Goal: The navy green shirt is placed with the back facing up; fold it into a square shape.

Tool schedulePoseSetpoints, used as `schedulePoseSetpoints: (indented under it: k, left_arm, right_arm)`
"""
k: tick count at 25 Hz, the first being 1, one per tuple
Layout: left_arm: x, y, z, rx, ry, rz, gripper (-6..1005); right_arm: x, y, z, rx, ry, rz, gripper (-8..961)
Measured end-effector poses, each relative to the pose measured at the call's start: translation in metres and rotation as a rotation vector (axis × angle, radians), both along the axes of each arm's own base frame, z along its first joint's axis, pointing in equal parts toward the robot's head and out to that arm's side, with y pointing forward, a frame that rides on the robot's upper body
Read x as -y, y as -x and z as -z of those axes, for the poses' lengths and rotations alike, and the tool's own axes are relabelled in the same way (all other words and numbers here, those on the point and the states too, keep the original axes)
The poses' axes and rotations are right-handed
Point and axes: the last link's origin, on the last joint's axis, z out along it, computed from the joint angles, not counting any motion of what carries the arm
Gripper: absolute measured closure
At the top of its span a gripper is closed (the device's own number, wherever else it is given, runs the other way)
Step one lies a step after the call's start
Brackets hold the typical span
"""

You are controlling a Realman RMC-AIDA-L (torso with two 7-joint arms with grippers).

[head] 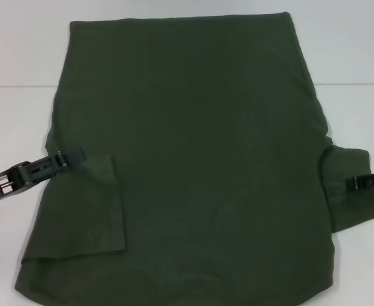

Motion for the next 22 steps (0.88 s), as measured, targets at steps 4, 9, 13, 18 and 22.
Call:
schedulePoseSetpoints:
  k: [4, 9, 13, 18, 22]
  left_arm:
    - [0.0001, -0.0003, 0.0005, 0.002, 0.000, 0.000, 112]
    - [0.0001, -0.0003, 0.0007, 0.004, -0.002, -0.001, 112]
    - [0.0004, -0.0002, 0.0013, 0.010, -0.004, -0.005, 112]
    - [0.0005, -0.0005, 0.0020, 0.010, -0.004, -0.004, 112]
    - [0.0006, -0.0007, 0.0024, 0.012, -0.004, -0.004, 112]
  right_arm:
    - [0.0007, 0.0000, 0.0040, -0.008, 0.002, 0.002, 8]
    - [-0.0014, 0.0047, 0.0077, -0.024, -0.004, -0.003, 10]
    - [-0.0012, 0.0042, 0.0049, -0.035, -0.014, 0.027, 34]
    - [-0.0002, 0.0012, 0.0023, -0.036, -0.017, 0.040, 145]
    - [-0.0005, 0.0008, 0.0035, -0.032, -0.018, 0.040, 268]
